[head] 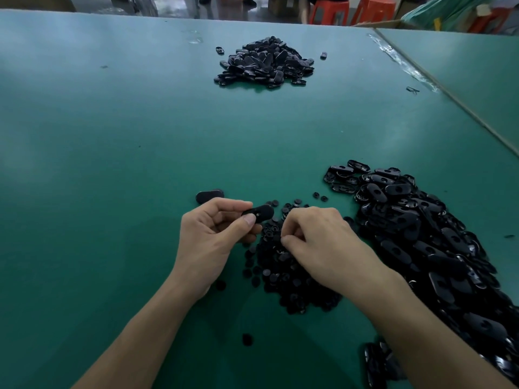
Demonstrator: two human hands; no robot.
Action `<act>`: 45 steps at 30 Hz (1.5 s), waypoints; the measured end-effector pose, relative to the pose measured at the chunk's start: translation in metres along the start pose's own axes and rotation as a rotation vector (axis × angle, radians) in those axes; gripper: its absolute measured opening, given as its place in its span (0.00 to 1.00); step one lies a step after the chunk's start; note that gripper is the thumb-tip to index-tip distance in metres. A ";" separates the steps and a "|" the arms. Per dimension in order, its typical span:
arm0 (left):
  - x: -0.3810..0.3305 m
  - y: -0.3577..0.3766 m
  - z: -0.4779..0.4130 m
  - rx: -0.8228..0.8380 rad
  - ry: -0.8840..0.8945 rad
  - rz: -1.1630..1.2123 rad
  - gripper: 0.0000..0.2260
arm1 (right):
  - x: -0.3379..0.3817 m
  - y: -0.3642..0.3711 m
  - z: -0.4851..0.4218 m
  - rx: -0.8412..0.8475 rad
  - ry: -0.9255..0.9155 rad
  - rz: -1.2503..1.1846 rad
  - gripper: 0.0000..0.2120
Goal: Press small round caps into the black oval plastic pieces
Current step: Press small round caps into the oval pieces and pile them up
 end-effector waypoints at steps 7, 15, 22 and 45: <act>0.000 0.003 0.002 0.016 0.014 -0.043 0.07 | -0.005 -0.019 0.003 -0.144 -0.046 -0.251 0.08; 0.002 0.007 0.002 0.050 0.027 -0.088 0.08 | -0.002 -0.023 0.004 -0.216 -0.064 -0.488 0.09; 0.001 0.007 0.002 0.045 0.023 -0.073 0.08 | -0.004 -0.015 0.002 -0.188 -0.031 -0.628 0.07; -0.002 0.005 0.002 0.045 0.039 -0.055 0.10 | -0.014 -0.008 0.003 -0.087 0.062 -0.887 0.07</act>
Point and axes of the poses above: each hand's wrist, its own z-axis away from the middle knuckle, its own y-axis out of the palm, x = y × z, the point moved 8 cm from there along -z, towards the middle knuckle, and after that the axes turned 3 degrees about z, right-handed, at the moved point
